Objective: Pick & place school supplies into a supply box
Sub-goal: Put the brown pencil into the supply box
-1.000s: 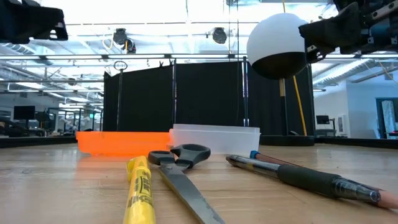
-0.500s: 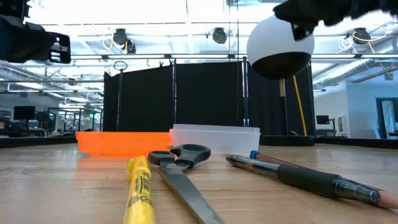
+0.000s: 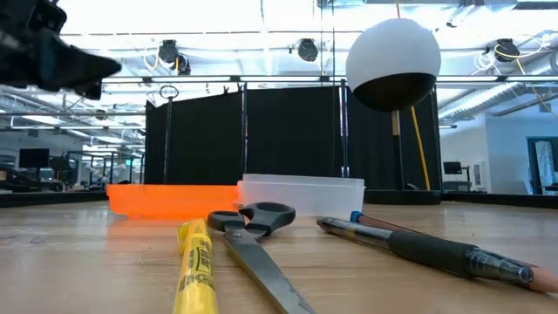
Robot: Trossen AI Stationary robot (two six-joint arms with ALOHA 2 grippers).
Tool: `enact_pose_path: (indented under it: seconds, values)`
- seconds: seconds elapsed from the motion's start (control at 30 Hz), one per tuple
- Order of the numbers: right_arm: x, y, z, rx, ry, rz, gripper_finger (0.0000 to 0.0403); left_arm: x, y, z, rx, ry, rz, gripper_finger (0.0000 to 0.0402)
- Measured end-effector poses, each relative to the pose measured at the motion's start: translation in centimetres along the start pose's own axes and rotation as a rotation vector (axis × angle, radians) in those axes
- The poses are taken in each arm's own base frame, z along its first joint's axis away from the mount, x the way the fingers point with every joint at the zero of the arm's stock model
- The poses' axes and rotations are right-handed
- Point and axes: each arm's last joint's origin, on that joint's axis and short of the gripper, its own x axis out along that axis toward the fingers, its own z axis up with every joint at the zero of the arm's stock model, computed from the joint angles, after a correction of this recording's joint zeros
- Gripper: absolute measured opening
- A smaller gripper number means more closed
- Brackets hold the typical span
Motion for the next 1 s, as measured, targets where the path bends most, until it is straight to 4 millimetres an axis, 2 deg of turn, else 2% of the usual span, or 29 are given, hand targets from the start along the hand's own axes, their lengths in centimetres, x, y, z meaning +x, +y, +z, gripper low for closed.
enact_pose_path:
  seconds: [0.1, 0.2, 0.33, 0.53, 0.63, 0.8, 1.0]
  values:
    - [2.5, 0.1, 1.0, 0.094, 0.077, -0.112, 0.0, 0.0, 0.2, 0.3, -0.029, -0.025, 0.044, 0.0028]
    - [4.6, -1.4, 1.6, 0.302, 0.06, -0.26, 0.0, 0.0, 0.1, 0.1, -0.026, -0.01, 0.043, 0.0021]
    - [7.0, -3.7, 1.4, 0.47, 0.124, -0.327, 0.0, 0.0, 0.1, 0.0, -0.033, 0.001, 0.04, 0.0009]
    - [8.9, -7.1, 0.0, 0.63, 0.224, -0.42, 0.0, 0.0, 0.1, -0.2, -0.064, 0.022, 0.038, 0.0011]
    - [10.1, -8.1, -1.3, 0.707, 0.296, -0.409, 0.0, 0.0, 0.1, -0.3, -0.059, 0.031, 0.037, 0.0028]
    - [12.0, -8.6, -3.4, 0.794, 0.339, -0.348, 0.0, 0.0, 0.1, -0.4, -0.051, 0.05, 0.036, 0.0044]
    - [13.2, -8.6, -4.2, 0.816, 0.338, -0.252, 0.0007, 0.0, 0.1, -0.4, -0.051, 0.05, 0.036, 0.0046]
